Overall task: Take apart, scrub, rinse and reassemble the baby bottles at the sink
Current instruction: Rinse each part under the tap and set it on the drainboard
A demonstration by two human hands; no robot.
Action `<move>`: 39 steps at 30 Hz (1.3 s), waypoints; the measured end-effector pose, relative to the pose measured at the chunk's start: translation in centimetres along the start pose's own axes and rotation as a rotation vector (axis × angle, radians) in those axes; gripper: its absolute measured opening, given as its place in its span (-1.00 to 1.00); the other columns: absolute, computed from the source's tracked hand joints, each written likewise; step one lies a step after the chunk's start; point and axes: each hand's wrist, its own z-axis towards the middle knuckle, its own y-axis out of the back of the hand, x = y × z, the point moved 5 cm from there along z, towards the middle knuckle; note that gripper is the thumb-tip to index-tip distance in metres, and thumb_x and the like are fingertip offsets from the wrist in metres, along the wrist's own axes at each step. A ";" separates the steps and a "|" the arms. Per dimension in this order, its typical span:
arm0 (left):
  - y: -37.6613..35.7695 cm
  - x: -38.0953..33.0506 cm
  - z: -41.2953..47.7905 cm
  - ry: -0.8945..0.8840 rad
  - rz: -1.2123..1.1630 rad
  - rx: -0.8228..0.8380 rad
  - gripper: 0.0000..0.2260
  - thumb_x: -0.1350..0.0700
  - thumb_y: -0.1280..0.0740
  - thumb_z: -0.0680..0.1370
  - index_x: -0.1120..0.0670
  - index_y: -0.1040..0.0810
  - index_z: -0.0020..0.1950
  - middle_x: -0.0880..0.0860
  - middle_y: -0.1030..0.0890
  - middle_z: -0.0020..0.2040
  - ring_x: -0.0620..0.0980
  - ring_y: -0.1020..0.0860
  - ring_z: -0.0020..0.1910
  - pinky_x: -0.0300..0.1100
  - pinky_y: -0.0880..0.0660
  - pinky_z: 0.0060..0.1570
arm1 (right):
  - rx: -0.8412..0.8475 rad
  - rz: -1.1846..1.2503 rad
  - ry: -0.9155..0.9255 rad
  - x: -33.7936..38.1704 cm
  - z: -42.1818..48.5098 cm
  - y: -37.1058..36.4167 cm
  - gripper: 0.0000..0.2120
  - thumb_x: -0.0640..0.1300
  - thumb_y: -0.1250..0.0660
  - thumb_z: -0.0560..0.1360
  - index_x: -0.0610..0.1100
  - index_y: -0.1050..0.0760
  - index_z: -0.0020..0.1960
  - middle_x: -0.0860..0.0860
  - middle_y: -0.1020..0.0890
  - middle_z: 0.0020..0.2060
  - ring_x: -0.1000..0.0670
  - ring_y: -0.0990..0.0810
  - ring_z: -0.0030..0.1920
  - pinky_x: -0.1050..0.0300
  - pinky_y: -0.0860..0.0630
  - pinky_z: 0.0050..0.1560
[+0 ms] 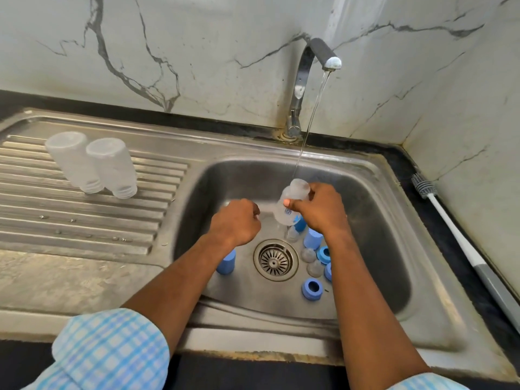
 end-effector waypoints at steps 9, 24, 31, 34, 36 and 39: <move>-1.1 0.7 0.6 0.003 -0.021 0.058 -0.65 0.02 -0.30 0.58 -0.05 -0.51 0.38 0.00 -0.57 0.32 0.06 -0.55 0.25 -0.02 -0.50 0.24 | 0.105 -0.100 -0.118 -0.9 -0.1 -0.3 -0.55 0.01 -0.58 0.35 -0.19 -0.57 0.13 -0.12 -0.67 0.00 -0.10 -0.64 -0.04 0.03 -0.54 -0.04; -1.9 -1.6 0.1 -0.271 -0.409 0.105 -0.19 -0.03 -0.60 0.36 -0.03 -0.25 0.49 -0.04 -0.56 0.27 -0.07 -0.56 0.18 -0.09 -0.54 0.19 | 0.216 0.484 -0.451 -1.5 -0.8 -1.4 -0.66 0.05 -0.22 0.61 -0.25 -0.54 -0.02 -0.25 -0.68 -0.23 -0.16 -0.70 -0.25 -0.01 -0.68 -0.20; -0.8 -1.9 2.2 -0.193 -0.701 -0.045 -0.56 0.01 -0.52 0.46 -0.03 -0.51 0.30 -0.14 -0.61 0.10 -0.22 -0.59 0.06 -0.35 -0.51 0.02 | 0.392 0.360 -0.538 -2.3 -0.5 -2.0 -0.42 0.21 -0.02 0.65 -0.29 -0.52 0.04 -0.25 -0.69 -0.32 -0.12 -0.69 -0.35 0.10 -0.62 -0.34; -1.1 -2.7 3.9 -0.184 -0.664 -0.090 -0.50 0.09 -0.54 0.43 -0.01 -0.49 0.33 -0.08 -0.60 0.15 -0.15 -0.58 0.07 -0.36 -0.48 0.02 | 0.141 0.204 -0.387 -2.4 1.8 -1.6 -0.53 0.17 -0.08 0.65 -0.18 -0.47 -0.15 -0.21 -0.68 -0.26 -0.16 -0.70 -0.25 -0.09 -0.67 -0.12; -1.5 -3.3 5.1 -0.189 -0.583 -0.144 -0.44 0.09 -0.57 0.38 0.01 -0.48 0.34 0.00 -0.58 0.19 -0.05 -0.57 0.13 -0.17 -0.52 0.14 | -0.047 0.197 -0.200 -1.4 3.0 -1.0 -0.60 0.12 -0.14 0.64 -0.13 -0.48 -0.20 -0.16 -0.66 -0.17 -0.16 -0.67 -0.12 -0.18 -0.64 -0.01; -1.9 -4.2 5.9 -0.220 -0.525 -0.193 -0.42 0.06 -0.59 0.35 0.02 -0.49 0.32 0.03 -0.56 0.18 0.00 -0.57 0.12 -0.01 -0.53 0.18 | -0.143 0.204 -0.027 -0.3 4.1 -0.7 -0.67 0.01 -0.18 0.65 -0.08 -0.49 -0.24 -0.06 -0.61 -0.26 -0.07 -0.61 -0.16 -0.08 -0.59 -0.04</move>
